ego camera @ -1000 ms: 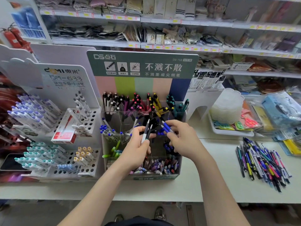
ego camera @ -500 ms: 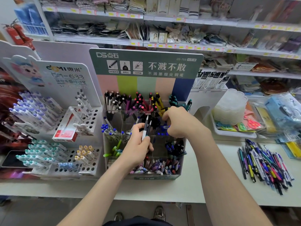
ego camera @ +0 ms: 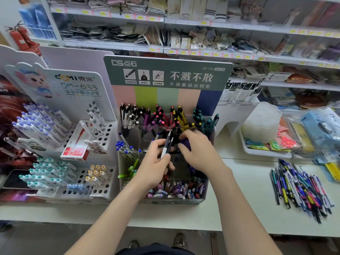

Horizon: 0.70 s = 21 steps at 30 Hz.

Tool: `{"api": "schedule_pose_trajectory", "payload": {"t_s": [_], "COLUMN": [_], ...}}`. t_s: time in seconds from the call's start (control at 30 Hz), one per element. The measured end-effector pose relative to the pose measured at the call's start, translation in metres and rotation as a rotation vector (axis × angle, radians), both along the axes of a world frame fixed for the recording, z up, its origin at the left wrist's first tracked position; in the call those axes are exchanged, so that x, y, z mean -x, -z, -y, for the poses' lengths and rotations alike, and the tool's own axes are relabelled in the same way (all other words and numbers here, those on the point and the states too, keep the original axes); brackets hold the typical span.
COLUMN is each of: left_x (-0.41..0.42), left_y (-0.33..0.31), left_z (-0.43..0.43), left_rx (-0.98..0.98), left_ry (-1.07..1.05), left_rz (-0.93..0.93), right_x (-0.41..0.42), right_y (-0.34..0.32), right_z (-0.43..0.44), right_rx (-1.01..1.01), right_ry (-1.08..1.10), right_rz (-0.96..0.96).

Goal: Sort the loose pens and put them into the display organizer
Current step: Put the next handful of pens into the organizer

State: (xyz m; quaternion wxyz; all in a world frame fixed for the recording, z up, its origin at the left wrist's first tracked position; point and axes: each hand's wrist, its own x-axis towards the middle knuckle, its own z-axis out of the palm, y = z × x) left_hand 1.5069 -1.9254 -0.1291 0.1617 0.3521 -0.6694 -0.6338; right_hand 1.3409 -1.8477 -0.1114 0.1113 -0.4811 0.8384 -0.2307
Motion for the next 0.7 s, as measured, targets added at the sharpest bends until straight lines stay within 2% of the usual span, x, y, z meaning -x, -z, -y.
{"api": "schedule_pose_trajectory", "payload": {"t_s": [0.13,0.3,0.43,0.57,0.7], "left_x": [0.000,-0.003,-0.005,-0.007,-0.010], "left_y": [-0.003,-0.005,-0.010,-0.015,-0.016], "left_z": [0.002,0.004,0.002,0.001,0.000], "left_rx": [-0.093,-0.199,-0.256,-0.254,-0.202], "left_ry": [-0.058,-0.068,-0.077,-0.095,-0.114], "left_rz": [-0.073,-0.156,-0.216,-0.251,-0.232], "right_x": [-0.010,-0.014,-0.016,-0.016,-0.009], "right_y": [0.008,0.012,0.012,0.016,0.021], "right_z": [-0.005,-0.006,-0.009,-0.009,-0.005], "right_rx": [0.320,0.185,0.380,0.306,0.291], "right_ry": [0.168,0.129,0.236,0.240,0.225], "right_rz": [-0.075,-0.260,-0.212,-0.268,-0.145]}}
